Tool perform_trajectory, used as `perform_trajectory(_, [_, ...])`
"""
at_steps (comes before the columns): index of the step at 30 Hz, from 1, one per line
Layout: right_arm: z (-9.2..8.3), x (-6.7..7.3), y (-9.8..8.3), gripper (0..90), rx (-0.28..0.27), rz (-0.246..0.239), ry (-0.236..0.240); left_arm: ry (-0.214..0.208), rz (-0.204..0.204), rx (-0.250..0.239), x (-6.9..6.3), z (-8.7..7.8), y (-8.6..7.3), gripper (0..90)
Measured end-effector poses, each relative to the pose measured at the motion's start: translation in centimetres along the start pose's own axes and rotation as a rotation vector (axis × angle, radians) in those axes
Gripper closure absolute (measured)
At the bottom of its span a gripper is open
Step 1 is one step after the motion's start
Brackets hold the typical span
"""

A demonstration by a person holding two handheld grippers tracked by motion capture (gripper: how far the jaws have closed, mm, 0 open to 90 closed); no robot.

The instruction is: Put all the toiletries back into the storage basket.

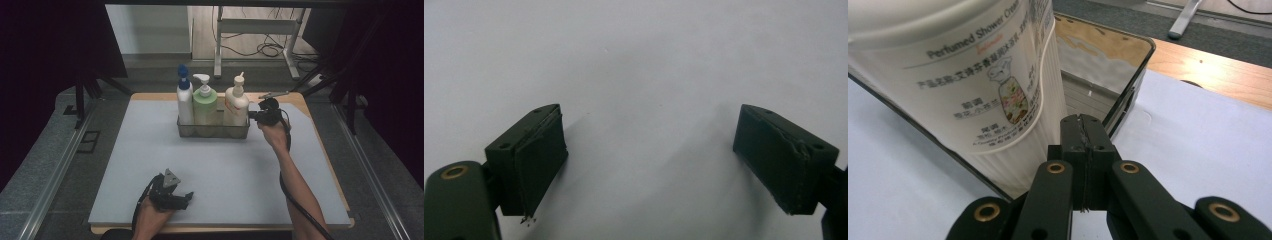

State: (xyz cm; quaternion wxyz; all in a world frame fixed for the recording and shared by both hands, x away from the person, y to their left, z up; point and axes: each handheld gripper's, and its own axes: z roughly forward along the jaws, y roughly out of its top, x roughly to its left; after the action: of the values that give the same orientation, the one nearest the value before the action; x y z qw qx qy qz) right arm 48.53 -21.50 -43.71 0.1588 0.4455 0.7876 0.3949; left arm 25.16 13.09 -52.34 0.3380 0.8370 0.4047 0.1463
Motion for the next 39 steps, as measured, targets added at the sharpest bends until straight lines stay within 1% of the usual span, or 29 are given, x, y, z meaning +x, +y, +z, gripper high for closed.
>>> perform_trajectory(5, [0.5,-0.1,0.1,89.8,-0.008,0.009,0.019,0.0,0.0,0.0,0.0,0.0,0.0,12.9])
perform_trajectory(8, [0.7,-0.1,0.1,89.7,-0.011,0.009,0.025,0.0,0.0,0.0,0.0,0.0,0.0,12.9])
perform_trajectory(9, [0.9,0.1,0.2,89.7,-0.008,0.003,0.025,0.0,0.0,0.0,0.0,0.0,0.0,12.9])
perform_trajectory(10, [1.0,0.1,0.2,89.7,-0.009,-0.003,0.021,0.0,0.0,0.0,0.0,0.0,0.0,12.9])
perform_trajectory(14, [1.3,0.1,0.2,89.7,-0.007,0.006,0.019,-0.001,-0.001,0.001,0.0,0.0,0.0,12.9])
perform_trajectory(25, [2.1,0.1,-0.1,89.5,0.004,0.012,0.013,0.0,0.001,0.001,0.0,0.0,0.0,12.9])
perform_trajectory(39, [3.5,0.9,-0.3,88.2,0.025,0.006,0.016,0.0,-0.001,0.001,0.0,0.0,0.0,12.9])
